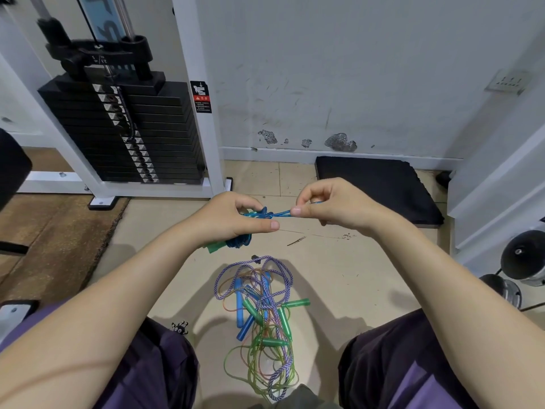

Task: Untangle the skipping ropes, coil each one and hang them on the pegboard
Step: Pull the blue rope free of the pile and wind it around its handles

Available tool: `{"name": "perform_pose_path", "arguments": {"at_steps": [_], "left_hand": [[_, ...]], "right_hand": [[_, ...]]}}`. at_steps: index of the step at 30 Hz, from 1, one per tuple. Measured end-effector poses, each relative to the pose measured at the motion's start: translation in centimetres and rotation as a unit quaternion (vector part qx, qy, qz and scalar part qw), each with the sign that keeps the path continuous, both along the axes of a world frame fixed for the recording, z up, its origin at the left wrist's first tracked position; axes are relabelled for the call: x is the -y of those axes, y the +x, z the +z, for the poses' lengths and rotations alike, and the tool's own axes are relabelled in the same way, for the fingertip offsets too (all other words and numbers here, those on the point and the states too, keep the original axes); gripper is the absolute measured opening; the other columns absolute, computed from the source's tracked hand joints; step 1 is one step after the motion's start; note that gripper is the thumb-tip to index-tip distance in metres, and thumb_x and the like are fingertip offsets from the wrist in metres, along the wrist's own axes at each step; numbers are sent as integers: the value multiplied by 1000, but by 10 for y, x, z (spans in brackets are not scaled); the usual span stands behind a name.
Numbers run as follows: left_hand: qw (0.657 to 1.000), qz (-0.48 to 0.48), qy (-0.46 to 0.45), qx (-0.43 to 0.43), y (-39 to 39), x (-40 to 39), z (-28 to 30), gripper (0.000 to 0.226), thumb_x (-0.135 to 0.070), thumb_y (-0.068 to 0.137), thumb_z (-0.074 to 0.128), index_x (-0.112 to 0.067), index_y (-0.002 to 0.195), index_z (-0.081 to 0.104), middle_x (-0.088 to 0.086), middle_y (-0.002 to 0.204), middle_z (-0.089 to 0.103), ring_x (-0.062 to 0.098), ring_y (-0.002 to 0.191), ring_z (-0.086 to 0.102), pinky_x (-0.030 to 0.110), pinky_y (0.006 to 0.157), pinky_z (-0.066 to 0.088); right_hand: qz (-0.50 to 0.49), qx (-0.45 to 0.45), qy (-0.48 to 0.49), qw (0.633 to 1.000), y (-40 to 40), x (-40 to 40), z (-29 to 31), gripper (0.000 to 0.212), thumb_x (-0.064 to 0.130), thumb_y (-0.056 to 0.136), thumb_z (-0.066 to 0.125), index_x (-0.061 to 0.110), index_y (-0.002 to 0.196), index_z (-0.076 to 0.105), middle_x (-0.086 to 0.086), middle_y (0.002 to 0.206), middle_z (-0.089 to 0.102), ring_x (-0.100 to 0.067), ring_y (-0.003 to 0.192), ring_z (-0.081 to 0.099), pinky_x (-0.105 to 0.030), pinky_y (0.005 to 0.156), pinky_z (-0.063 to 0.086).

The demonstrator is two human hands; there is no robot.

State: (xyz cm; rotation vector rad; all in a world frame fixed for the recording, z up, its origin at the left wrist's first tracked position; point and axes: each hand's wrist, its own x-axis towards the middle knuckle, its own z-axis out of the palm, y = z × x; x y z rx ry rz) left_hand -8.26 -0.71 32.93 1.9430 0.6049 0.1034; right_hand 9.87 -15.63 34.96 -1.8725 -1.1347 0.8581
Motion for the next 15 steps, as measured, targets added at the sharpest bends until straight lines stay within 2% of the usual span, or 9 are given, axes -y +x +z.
{"name": "perform_pose_path", "arguments": {"at_steps": [2,6,9,12,15], "left_hand": [[1000,-9,1,2,0,1,-1,33,-54,65,84,-26,76,72,0,54,61,13,49,53,22,49,45],[997,17,-63,31,3,-2,-3,23,-38,71,87,-21,80,75,3,52,57,16,43,49,23,42,43],[997,36,-60,33,6,-3,-7,25,-34,70,89,-19,84,75,2,51,56,17,42,46,23,43,43],[999,42,5,-1,8,-7,-16,21,-39,72,87,-24,84,76,-5,50,58,13,45,51,28,53,50],[998,55,26,-21,7,-14,-22,26,-44,74,84,-27,91,75,-6,52,60,14,49,54,33,64,53]], "right_hand": [[-18,-9,29,999,0,-1,0,16,26,79,80,21,69,69,15,53,55,1,48,48,-14,46,40],[-87,-102,120,984,4,-1,-1,15,14,90,68,11,76,63,1,69,60,-16,58,58,-26,57,51],[-112,-144,145,973,1,-2,-2,14,13,96,59,7,84,59,-10,85,62,-18,62,65,-29,57,55],[-107,-152,133,973,-2,-3,-4,17,15,98,56,7,84,56,-12,74,64,-22,55,64,-29,50,51],[-132,-110,119,978,3,-3,-5,19,16,93,65,4,80,58,-7,56,63,-17,40,55,-25,44,46]]}}
